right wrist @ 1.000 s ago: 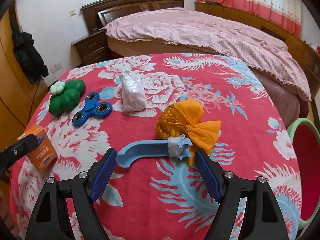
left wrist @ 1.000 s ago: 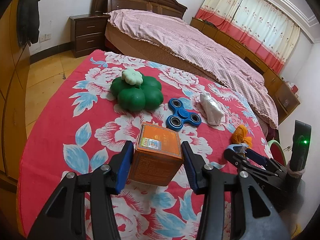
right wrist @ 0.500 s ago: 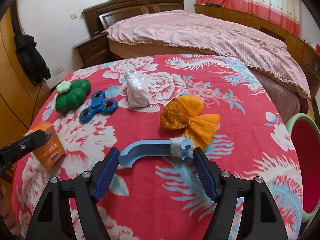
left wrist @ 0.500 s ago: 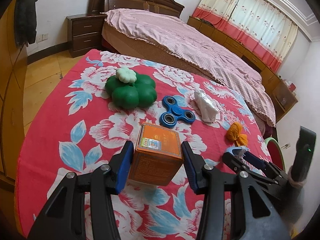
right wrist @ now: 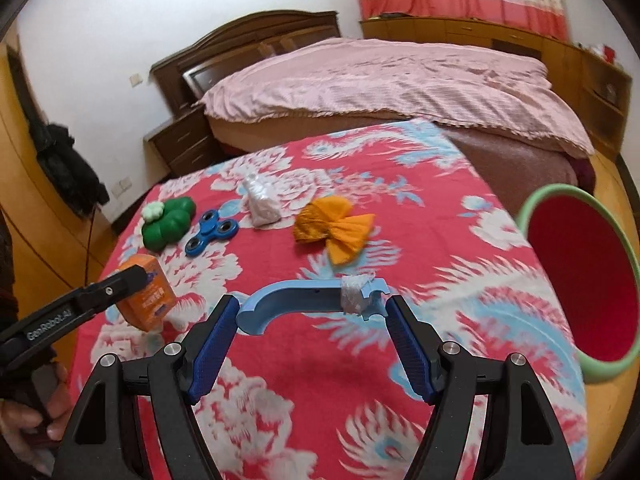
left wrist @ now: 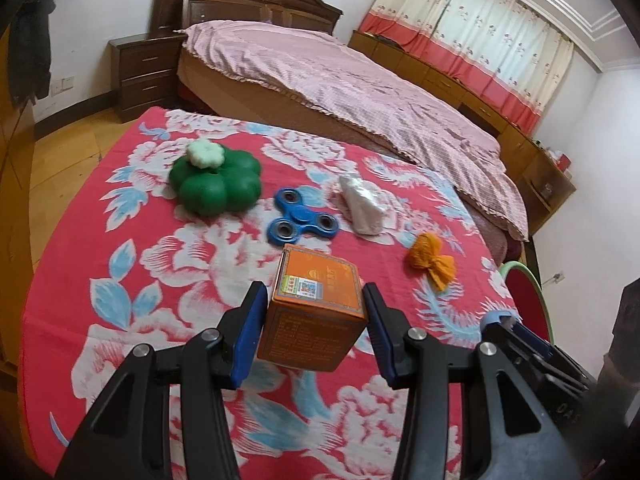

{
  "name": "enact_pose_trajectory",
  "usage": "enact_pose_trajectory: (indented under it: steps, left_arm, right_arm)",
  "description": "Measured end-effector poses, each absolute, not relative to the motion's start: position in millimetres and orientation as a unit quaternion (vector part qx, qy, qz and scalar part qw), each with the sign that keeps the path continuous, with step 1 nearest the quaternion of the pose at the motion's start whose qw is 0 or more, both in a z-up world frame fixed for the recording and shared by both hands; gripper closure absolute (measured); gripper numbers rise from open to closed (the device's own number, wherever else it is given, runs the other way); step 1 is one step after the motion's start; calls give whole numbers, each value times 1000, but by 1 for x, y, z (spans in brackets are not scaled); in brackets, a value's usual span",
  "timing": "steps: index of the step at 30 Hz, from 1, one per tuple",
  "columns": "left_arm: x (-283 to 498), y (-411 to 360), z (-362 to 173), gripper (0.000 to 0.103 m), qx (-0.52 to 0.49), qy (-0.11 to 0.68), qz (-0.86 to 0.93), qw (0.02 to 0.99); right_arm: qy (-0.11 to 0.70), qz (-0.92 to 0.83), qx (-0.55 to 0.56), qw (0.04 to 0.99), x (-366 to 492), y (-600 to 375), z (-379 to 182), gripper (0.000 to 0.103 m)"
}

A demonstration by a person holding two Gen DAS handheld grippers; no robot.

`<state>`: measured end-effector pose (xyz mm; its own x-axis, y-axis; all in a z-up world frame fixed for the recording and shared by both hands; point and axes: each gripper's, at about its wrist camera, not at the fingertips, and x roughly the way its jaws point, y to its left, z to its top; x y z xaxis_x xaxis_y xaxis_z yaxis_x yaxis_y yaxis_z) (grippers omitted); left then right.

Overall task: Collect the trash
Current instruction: 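Carry the orange box and blue plastic piece over the red bucket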

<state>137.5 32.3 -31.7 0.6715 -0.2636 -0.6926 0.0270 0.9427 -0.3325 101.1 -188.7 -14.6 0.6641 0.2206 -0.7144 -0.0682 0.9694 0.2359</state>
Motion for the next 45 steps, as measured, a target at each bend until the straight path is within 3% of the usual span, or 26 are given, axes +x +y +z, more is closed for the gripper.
enact_pose_trajectory:
  steps: [22,45]
  left_arm:
    - [132,-70,-10,54,-93,407,-175,892]
    - [163,-199,-12,54,-22,420,-271,866]
  right_arm:
    - [370,-24,187,909,50,-302,-1,27]
    - [372,-144,243,884,49,-419,-33,26]
